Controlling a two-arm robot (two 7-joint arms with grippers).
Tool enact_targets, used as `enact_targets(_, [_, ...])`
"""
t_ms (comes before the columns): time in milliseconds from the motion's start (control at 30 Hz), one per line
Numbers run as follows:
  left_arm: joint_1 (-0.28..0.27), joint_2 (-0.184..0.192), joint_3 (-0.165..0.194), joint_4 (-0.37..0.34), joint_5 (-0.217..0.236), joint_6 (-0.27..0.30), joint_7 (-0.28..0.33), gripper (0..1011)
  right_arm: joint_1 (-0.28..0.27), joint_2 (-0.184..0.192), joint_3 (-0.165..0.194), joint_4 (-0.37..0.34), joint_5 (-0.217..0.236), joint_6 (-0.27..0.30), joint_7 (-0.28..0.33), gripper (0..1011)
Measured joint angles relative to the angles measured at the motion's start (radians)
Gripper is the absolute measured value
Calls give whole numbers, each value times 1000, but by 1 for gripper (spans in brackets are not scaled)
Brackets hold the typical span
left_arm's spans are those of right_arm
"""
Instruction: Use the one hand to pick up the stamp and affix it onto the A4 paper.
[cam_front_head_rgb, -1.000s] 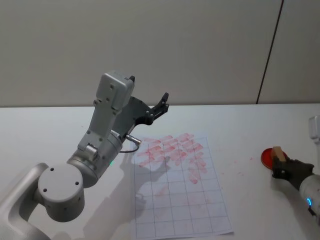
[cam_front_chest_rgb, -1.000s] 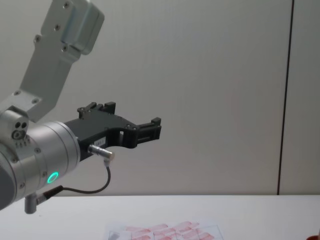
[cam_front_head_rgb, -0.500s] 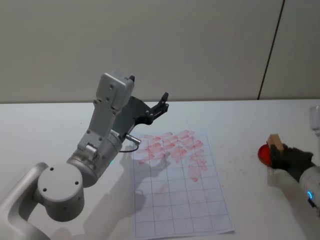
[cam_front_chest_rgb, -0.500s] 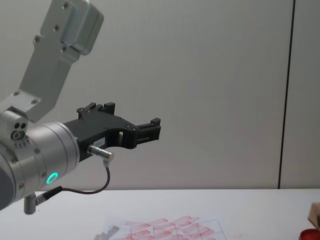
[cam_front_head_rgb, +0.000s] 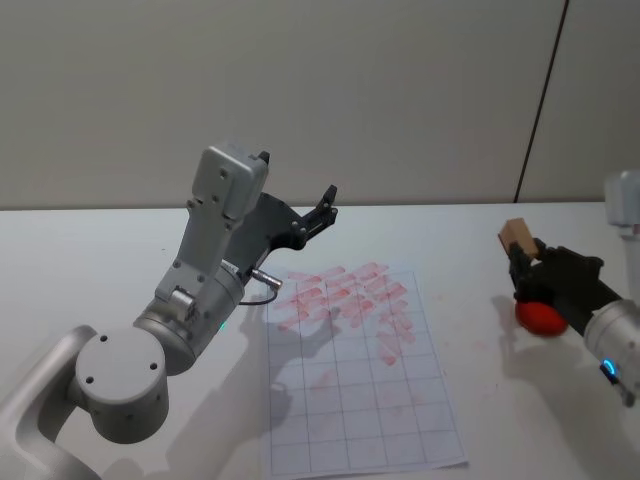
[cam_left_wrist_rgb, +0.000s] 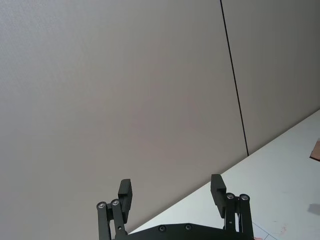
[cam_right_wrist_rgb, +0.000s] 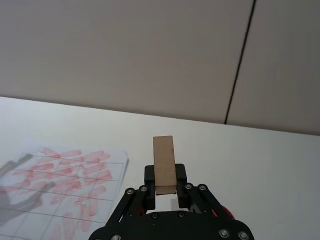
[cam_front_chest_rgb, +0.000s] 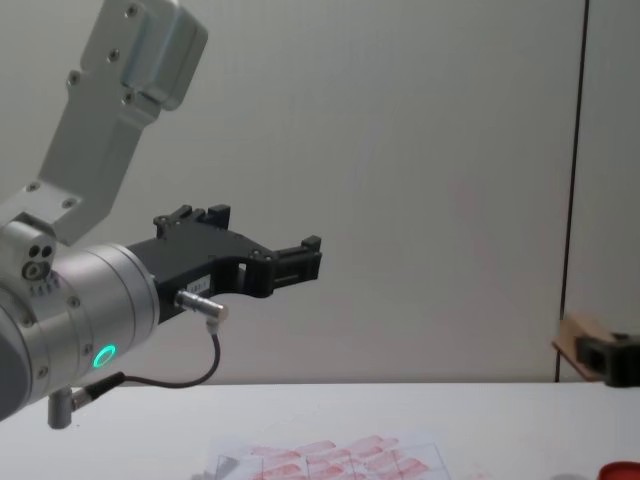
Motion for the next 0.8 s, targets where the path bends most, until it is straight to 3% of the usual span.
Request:
enact_targets(367, [0,0,0,0,0,0,0,1001,2,-24,-52,-24,-46,34,120,222])
enact_targets(800, [0,0,0,0,0,0,0,1001,15,-66,-122,41,-117,96,225,222])
